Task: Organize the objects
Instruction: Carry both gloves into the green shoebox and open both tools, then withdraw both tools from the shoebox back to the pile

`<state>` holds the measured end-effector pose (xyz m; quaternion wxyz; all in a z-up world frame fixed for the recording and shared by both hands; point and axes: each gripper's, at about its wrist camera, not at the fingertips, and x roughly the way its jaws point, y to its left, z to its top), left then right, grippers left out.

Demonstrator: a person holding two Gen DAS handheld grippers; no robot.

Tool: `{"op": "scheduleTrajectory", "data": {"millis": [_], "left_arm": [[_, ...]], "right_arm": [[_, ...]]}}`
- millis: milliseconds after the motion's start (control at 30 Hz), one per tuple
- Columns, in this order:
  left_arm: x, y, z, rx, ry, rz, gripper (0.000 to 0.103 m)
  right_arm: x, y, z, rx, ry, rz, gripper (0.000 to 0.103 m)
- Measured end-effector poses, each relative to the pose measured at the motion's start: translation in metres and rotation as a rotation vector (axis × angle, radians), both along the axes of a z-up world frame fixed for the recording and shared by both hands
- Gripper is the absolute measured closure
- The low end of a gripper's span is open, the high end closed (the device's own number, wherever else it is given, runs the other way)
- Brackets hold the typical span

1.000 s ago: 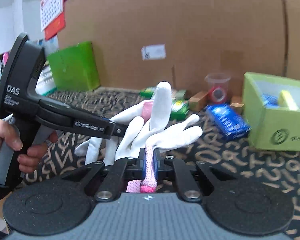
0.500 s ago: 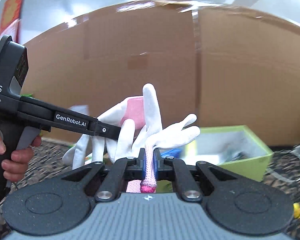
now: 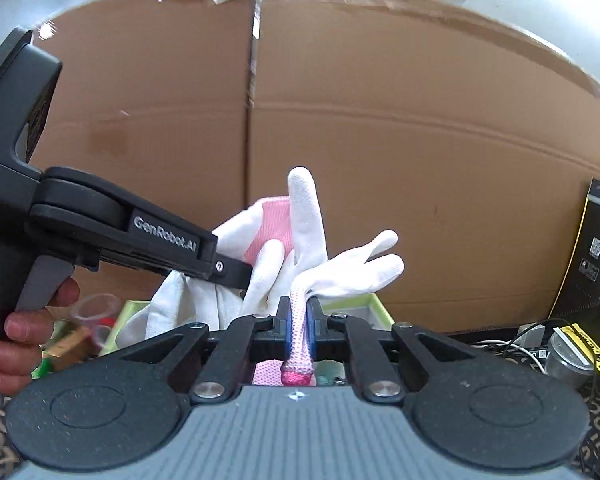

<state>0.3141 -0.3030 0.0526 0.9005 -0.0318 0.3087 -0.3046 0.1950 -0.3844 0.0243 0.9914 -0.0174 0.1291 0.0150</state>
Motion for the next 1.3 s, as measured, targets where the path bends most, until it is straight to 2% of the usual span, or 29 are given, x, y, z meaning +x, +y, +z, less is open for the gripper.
{"op": "scheduleTrajectory", "data": {"millis": [133, 200, 267, 367, 400, 433, 467, 500, 533, 667, 733, 833, 967, 1067, 1233, 1300], "left_arm": [[0.018, -0.011, -0.023, 0.019, 0.025, -0.003, 0.083], [0.023, -0.016, -0.032, 0.031, 0.021, -0.014, 0.071], [0.023, -0.016, -0.038, 0.049, 0.002, -0.004, 0.036], [0.018, -0.011, -0.04, 0.057, -0.045, 0.023, 0.012], [0.018, -0.009, -0.039, 0.051, -0.049, 0.032, 0.009], [0.018, -0.007, -0.038, 0.039, -0.053, 0.041, 0.003], [0.016, -0.004, -0.037, 0.025, -0.056, 0.048, 0.0], [0.015, -0.001, -0.035, 0.012, -0.06, 0.057, 0.0], [0.014, 0.002, -0.034, 0.004, -0.058, 0.065, 0.0], [0.006, 0.009, -0.023, -0.003, -0.032, 0.051, 0.0], [-0.008, 0.019, -0.015, -0.015, -0.061, 0.014, 0.0], [-0.037, 0.036, -0.002, 0.005, -0.13, 0.012, 0.0], [-0.079, 0.07, 0.007, 0.019, -0.175, 0.073, 0.0], [-0.106, 0.103, 0.009, 0.03, -0.159, 0.108, 0.0], [-0.155, 0.174, -0.005, 0.111, -0.177, 0.197, 0.0], [-0.168, 0.198, -0.018, 0.12, -0.145, 0.236, 0.0]], "right_arm": [[0.027, -0.015, -0.018, 0.004, 0.036, -0.017, 0.094], [0.039, -0.018, -0.028, -0.003, 0.064, -0.024, 0.094], [0.052, -0.019, -0.037, -0.027, 0.099, -0.024, 0.094], [0.063, -0.019, -0.052, -0.066, 0.168, -0.028, 0.087], [0.062, -0.021, -0.056, -0.077, 0.185, -0.04, 0.075], [0.063, -0.021, -0.059, -0.085, 0.198, -0.054, 0.058], [0.063, -0.021, -0.06, -0.088, 0.193, -0.072, 0.049], [0.061, -0.022, -0.06, -0.092, 0.177, -0.091, 0.033], [0.059, -0.022, -0.058, -0.094, 0.165, -0.102, 0.026], [0.045, -0.021, -0.046, -0.101, 0.143, -0.106, 0.026], [0.033, -0.019, -0.035, -0.107, 0.121, -0.113, 0.025], [0.008, -0.009, -0.016, -0.097, 0.067, -0.102, 0.021], [-0.031, 0.01, 0.007, -0.069, -0.018, -0.08, 0.017], [-0.06, 0.027, 0.016, -0.036, -0.067, -0.05, 0.015], [-0.105, 0.06, 0.015, 0.0, -0.102, 0.03, 0.014], [-0.108, 0.067, 0.006, 0.027, -0.099, 0.069, 0.014]]}}
